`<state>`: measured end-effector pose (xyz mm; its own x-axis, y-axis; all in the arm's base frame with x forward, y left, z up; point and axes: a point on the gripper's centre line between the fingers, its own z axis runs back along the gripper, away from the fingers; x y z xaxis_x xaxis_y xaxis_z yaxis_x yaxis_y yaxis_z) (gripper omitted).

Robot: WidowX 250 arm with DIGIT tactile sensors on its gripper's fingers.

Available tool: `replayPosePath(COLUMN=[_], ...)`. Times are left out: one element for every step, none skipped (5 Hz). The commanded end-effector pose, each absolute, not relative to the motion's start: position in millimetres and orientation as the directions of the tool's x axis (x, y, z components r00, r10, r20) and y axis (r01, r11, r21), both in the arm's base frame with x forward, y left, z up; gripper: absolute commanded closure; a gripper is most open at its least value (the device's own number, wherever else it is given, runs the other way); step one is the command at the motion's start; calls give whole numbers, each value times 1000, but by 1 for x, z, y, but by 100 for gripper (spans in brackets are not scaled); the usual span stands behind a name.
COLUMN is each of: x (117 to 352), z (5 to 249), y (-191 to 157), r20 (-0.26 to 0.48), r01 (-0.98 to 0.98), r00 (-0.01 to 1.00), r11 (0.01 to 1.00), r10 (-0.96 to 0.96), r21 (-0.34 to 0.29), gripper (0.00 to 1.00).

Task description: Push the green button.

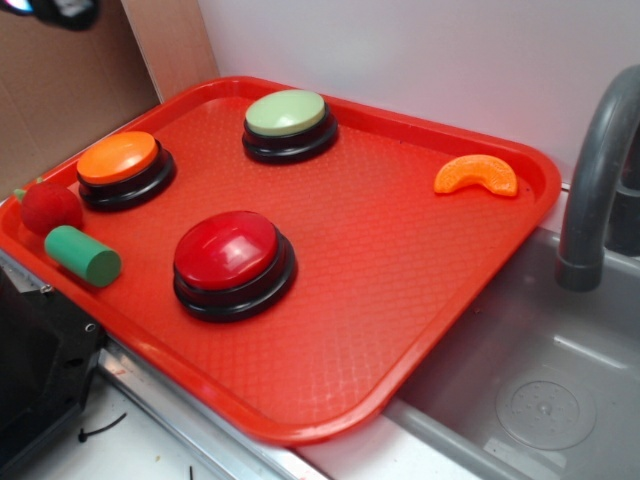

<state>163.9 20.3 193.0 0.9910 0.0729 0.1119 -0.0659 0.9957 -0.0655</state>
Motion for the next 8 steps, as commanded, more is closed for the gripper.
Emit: replayPosePath(x=[206,206,206,247,278,292,294,299], z=[186,186,186,163,142,128,119,104], y=[31,31,31,33,38,36,36,40], r20=[203,203,203,108,144,171,243,225], r01=[-28,-28,-28,25,71,112,104,93], r00=[979,979,979,994,986,976,962,968], r11=[1000,1000,1000,998,994,986,989,992], r10=[27,27,27,-32,-83,-132,-126,-110], r21=[4,4,4,62,89,120,103,83], gripper=[0,0,0,0,0,0,0,0])
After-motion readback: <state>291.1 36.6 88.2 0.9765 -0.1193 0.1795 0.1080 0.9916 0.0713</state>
